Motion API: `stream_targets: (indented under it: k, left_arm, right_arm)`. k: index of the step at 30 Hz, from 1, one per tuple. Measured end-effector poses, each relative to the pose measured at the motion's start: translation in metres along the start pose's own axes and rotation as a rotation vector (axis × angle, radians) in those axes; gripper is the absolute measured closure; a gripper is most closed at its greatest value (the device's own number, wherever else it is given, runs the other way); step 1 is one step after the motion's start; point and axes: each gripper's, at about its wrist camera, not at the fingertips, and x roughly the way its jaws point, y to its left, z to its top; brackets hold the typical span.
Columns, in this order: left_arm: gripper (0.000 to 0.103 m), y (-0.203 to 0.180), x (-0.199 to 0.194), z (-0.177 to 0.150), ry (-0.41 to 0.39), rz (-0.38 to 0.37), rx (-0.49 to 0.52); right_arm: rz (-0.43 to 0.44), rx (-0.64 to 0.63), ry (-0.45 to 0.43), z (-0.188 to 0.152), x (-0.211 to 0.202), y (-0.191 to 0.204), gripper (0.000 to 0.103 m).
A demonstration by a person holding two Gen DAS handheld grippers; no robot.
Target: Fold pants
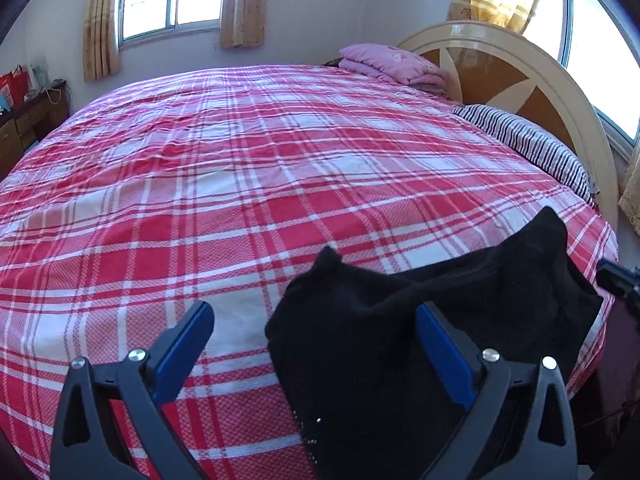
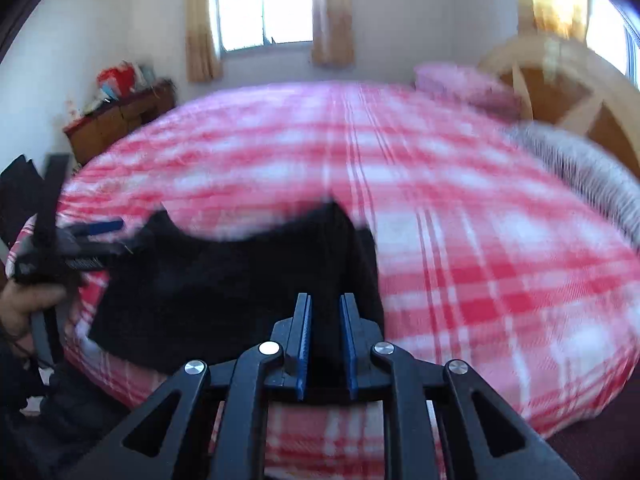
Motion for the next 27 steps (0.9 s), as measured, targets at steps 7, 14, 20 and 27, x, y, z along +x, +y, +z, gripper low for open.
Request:
stream_targets:
  k: [7, 14, 20, 27]
  left_arm:
    - [0.000, -0.004, 0.012, -0.001, 0.029, 0.015, 0.009]
    - [0.000, 0.017, 0.025, -0.005, 0.074, -0.049, -0.098]
    - [0.000, 0.012, 0.025, -0.007, 0.069, -0.041, -0.090]
    - [0.000, 0.008, 0.019, -0.005, 0.067, -0.009, -0.049]
  right_arm:
    - [0.149, -0.085, 0.130, 0.017, 0.057, 0.037, 0.057]
    - [0.092, 0.091, 0.199, -0.009, 0.071, -0.014, 0.061]
    - [0.109, 0.097, 0.173, -0.015, 0.070, -0.023, 0.062]
    - [0.114, 0.095, 0.170, -0.020, 0.061, -0.025, 0.062]
